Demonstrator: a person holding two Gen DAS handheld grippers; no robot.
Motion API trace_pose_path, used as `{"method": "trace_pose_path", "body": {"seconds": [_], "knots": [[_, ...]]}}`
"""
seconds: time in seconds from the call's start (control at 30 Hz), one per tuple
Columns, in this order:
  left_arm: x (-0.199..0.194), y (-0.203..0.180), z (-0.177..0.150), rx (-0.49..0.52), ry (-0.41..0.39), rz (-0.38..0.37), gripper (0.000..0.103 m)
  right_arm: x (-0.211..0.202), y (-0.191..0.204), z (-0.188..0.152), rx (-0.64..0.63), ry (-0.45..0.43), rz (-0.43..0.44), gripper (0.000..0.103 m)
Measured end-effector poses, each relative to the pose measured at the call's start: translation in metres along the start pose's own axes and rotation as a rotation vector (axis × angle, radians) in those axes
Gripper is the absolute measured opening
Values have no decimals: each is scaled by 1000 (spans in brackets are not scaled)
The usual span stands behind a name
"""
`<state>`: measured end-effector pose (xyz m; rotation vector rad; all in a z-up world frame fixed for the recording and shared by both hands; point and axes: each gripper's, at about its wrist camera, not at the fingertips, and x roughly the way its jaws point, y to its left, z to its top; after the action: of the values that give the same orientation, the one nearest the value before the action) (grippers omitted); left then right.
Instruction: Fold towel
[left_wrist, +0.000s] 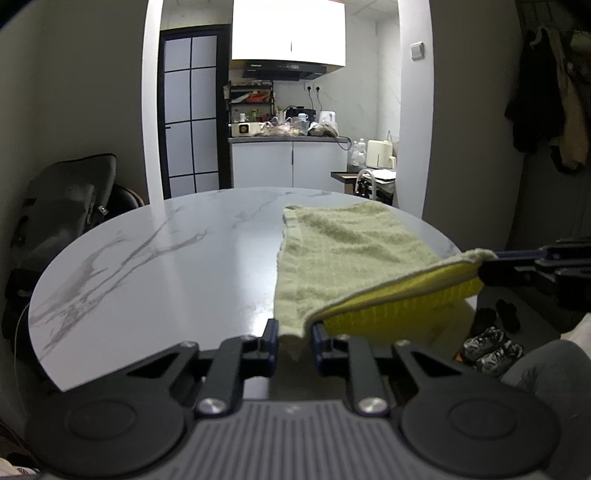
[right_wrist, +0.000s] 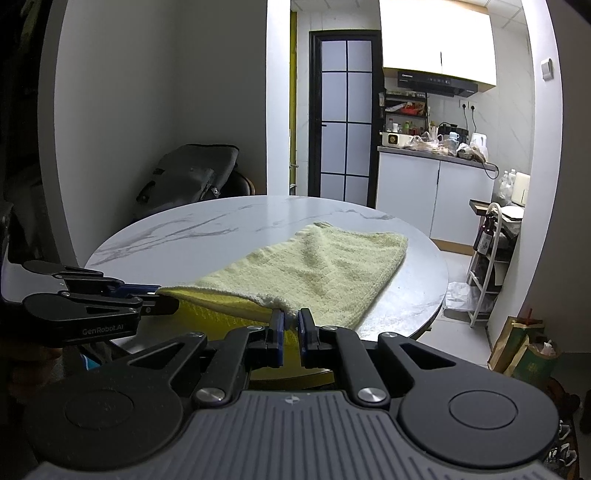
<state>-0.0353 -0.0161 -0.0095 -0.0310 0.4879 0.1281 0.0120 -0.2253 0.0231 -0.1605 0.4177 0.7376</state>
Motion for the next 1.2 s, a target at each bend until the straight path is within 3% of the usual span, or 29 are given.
{"method": "trace_pose_path", "body": {"seconds": [1.2], "knots": [[-59,7,23,-87,-129,13,15,-29,27,21,-60,-77,3,9]]}}
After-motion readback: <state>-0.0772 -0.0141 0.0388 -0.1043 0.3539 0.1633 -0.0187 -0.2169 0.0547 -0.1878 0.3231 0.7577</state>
